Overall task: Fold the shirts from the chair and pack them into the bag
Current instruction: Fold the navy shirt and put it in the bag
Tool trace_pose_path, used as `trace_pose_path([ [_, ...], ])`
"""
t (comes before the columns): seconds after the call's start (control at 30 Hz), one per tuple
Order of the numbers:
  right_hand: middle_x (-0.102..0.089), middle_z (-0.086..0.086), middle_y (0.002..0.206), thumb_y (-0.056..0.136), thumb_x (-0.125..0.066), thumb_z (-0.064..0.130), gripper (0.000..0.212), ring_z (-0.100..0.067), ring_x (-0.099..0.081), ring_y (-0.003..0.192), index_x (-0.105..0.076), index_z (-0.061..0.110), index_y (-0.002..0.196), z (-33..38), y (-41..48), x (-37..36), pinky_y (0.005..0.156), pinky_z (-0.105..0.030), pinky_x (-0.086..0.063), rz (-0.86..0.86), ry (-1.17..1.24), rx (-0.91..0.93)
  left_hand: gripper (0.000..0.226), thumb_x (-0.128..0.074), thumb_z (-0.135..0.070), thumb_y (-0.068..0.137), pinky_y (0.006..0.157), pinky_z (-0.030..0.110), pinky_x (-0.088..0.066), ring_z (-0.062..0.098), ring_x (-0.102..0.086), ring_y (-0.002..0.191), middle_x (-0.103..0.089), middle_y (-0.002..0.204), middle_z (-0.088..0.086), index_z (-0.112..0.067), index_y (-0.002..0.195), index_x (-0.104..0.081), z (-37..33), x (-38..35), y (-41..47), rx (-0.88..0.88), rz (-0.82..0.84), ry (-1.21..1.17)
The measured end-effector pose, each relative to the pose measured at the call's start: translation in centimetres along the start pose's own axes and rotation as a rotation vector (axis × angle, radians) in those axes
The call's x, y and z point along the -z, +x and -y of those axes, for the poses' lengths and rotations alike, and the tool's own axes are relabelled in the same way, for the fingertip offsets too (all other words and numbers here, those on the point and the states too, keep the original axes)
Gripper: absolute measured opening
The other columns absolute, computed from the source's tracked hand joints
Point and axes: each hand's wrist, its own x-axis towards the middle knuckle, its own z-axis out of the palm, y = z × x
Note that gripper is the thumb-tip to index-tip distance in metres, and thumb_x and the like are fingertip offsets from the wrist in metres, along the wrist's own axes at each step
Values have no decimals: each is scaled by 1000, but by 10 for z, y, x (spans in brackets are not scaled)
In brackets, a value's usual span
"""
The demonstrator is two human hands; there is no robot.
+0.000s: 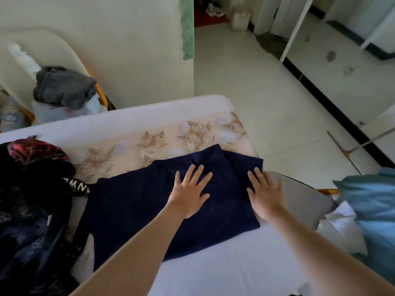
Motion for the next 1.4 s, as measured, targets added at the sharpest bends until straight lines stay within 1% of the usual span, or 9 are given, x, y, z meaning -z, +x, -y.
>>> trace_pose_path([
  [0.1,0,-1,167,103,-24,42,60,-27,-5,153,-10,24,159,-14,3,0,120,-57,-9,-4,5,-27,67,-15,-63,99,116,62,-1,29,13,151,17,164,-3,-34,156,8,10,-7,16,84,80,27],
  [0.2,-17,-10,165,99,-34,34,57,-31,-15,152,-31,16,154,-2,7,1,118,-59,-14,-134,56,6,60,-18,-55,101,121,51,-7,27,2,151,2,165,3,-31,156,-11,2,5,36,52,-106,22],
  [0.37,-21,-12,163,100,-26,45,60,-33,-21,150,-30,20,155,2,6,-10,115,-55,-27,-150,152,31,66,-13,-61,101,120,56,5,27,24,148,23,162,0,-34,155,14,-23,19,93,-111,82,89],
  [0.57,-40,-14,154,96,-58,32,61,-33,-42,137,-38,9,149,-13,7,-17,106,-46,-38,-267,444,-217,34,-35,-32,103,117,44,-20,25,-37,129,-45,137,3,-20,132,-48,-56,45,130,-222,-305,182],
  [0.77,-49,-10,143,96,-57,42,66,-31,-51,127,-35,13,151,-21,17,-17,106,-41,-41,-128,672,-352,77,-53,1,91,112,42,-33,25,-24,144,-24,159,4,-16,156,-15,-100,47,162,-369,-46,-44],
  [0.9,-42,-6,145,93,-58,44,64,-31,-49,126,-35,17,146,-22,15,-14,105,-44,-42,-110,645,-357,47,-52,-3,89,93,38,-41,30,-46,117,-56,123,8,-16,134,-47,-112,58,172,-195,-106,-140],
  [1.13,-37,0,146,79,-65,52,65,-26,-44,128,-49,26,136,-19,15,1,107,-43,-39,-128,763,-260,32,-54,-13,81,96,33,-42,18,-45,107,-50,107,-9,-33,105,-63,-81,79,162,-200,-123,-514],
  [1.23,-66,4,98,77,-54,51,32,-22,-63,92,-65,24,89,-9,14,12,83,-36,-51,-329,765,-166,30,-57,-3,78,88,28,-47,12,-51,100,-54,102,-13,-28,92,-63,-54,92,136,-193,-214,-639],
  [1.4,-47,9,53,86,-55,48,29,-12,-44,45,-46,24,72,28,-8,32,42,-28,-35,-495,498,0,40,-60,2,79,75,24,-47,12,-59,94,-58,100,-15,-38,81,-62,1,92,94,-216,-105,-413],
])
